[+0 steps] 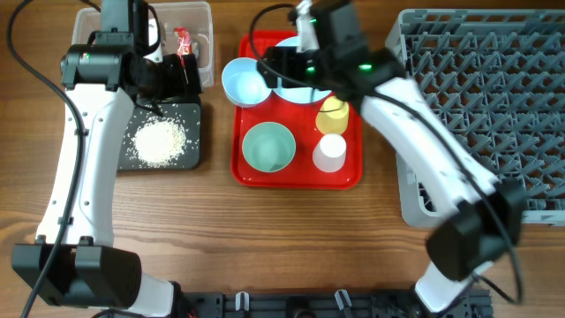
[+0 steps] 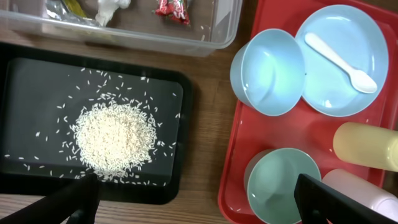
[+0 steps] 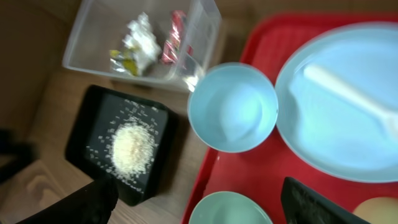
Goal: Sort waste into correct bins and load items into the dishwasher rack
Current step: 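Grasp the blue bowl on the red tray with the right gripper and lift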
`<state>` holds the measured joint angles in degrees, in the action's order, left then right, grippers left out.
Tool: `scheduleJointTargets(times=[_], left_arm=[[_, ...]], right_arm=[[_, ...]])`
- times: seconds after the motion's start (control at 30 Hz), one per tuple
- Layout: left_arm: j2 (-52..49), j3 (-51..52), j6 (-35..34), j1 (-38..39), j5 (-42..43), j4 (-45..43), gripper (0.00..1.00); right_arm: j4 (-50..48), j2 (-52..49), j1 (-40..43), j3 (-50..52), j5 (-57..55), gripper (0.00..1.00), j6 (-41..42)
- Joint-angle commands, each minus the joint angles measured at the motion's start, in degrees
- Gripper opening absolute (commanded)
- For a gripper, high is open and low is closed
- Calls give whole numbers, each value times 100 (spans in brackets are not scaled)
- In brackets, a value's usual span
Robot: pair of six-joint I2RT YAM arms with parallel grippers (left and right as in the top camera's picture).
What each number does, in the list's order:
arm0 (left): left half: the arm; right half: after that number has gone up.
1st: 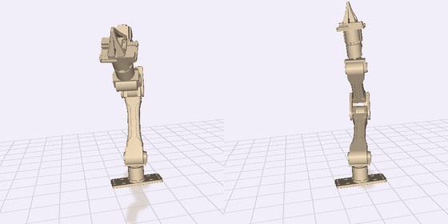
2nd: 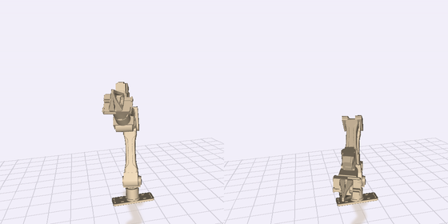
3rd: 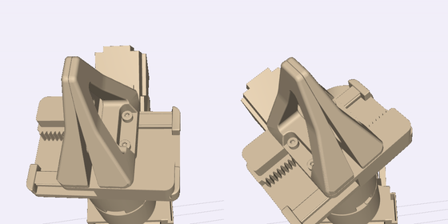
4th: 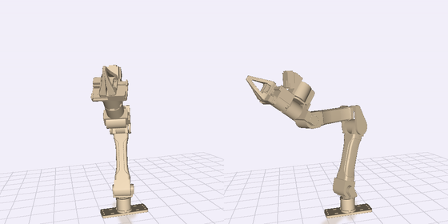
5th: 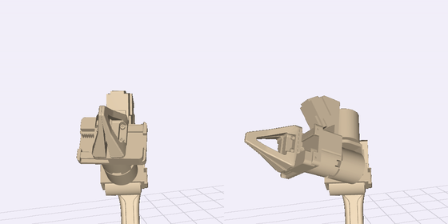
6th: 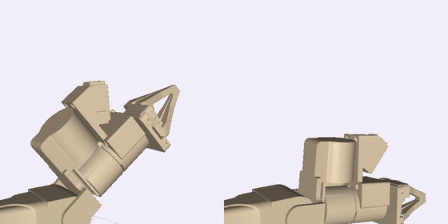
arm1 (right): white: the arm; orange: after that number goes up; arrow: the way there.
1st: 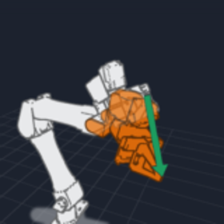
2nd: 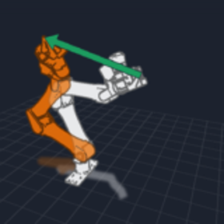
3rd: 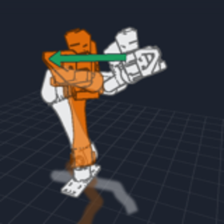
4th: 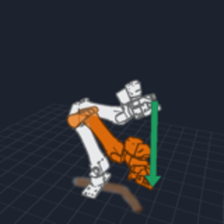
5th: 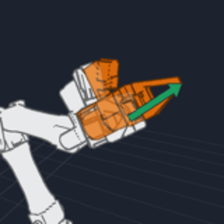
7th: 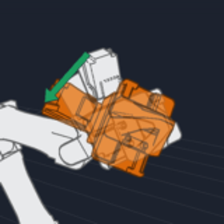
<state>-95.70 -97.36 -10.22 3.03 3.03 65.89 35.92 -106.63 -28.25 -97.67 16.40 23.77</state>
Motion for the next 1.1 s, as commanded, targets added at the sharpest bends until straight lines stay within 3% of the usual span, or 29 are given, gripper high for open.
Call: scheduleJointTargets(times=[0.0, 0.43, 0.57, 0.63, 0.73, 0.8, 1.07], left_arm=[[-72, 179, -68, -37, 28, 0, 100], [-74, 260, -52, -37, 31, 66, 100], [-74, 260, -52, -37, 28, 166, 100], [-74, 260, -55, -37, 28, 170, 100], [-74, 260, -55, -37, 28, 168, 100], [-74, 260, -55, -37, 31, 175, 100], [-74, 260, -55, -37, 28, 170, 100]], right_arm=[[-417, -984, -79, -15, 127, 81, 780], [-726, -2282, -278, -13, 120, 60, 1086], [-1110, -2448, -278, -13, 120, 59, 1073], [-1185, -2481, -278, -13, 70, 46, 1073], [-1191, -2485, -278, -13, -59, 16, 1056], [-1167, -2485, -269, -13, -238, 4, 896], [-872, -1961, -192, -57, -732, 4, 240]])
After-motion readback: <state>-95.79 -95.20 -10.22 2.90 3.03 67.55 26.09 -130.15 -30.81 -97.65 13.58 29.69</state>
